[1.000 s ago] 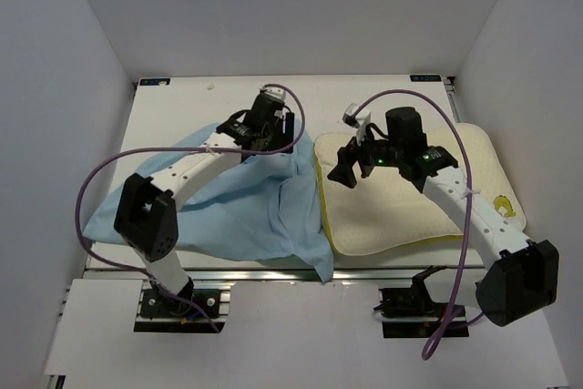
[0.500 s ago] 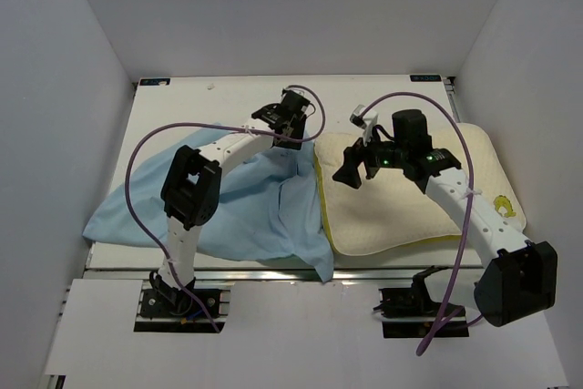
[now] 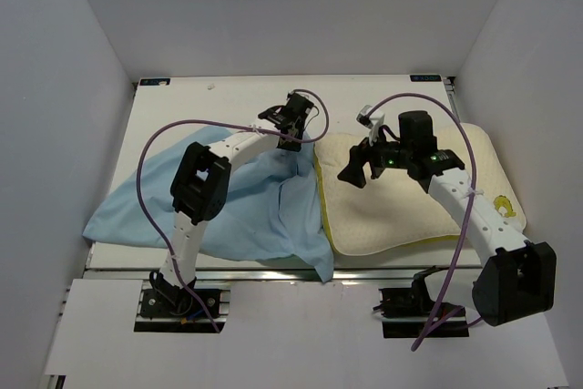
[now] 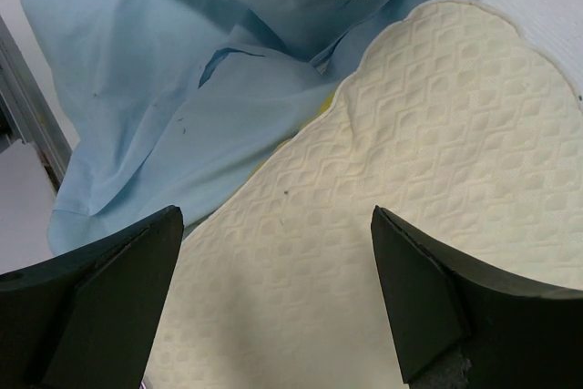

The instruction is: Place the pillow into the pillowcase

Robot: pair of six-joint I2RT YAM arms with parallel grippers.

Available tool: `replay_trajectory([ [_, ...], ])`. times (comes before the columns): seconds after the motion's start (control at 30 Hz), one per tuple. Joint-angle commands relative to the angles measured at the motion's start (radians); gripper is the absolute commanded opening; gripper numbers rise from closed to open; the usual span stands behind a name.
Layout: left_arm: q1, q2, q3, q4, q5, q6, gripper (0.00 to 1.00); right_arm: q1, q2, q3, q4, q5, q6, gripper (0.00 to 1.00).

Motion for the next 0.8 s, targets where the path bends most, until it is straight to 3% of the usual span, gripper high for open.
replay_trajectory([
  [0.0,-0.002,-0.004,0.003,0.004,0.015,-0.003,0.44,-0.004,-0.014,-0.011,0.022,-0.032,0.008,0.89],
  [0.4,0.011,-0.073,0.035,-0.037,0.000,0.012,0.00,-0.006,-0.050,-0.002,-0.018,-0.025,-0.023,0.89],
  [0.77,0.024,-0.308,-0.042,-0.050,0.081,0.034,0.00,-0.006,-0.044,-0.003,0.007,0.012,-0.006,0.89],
])
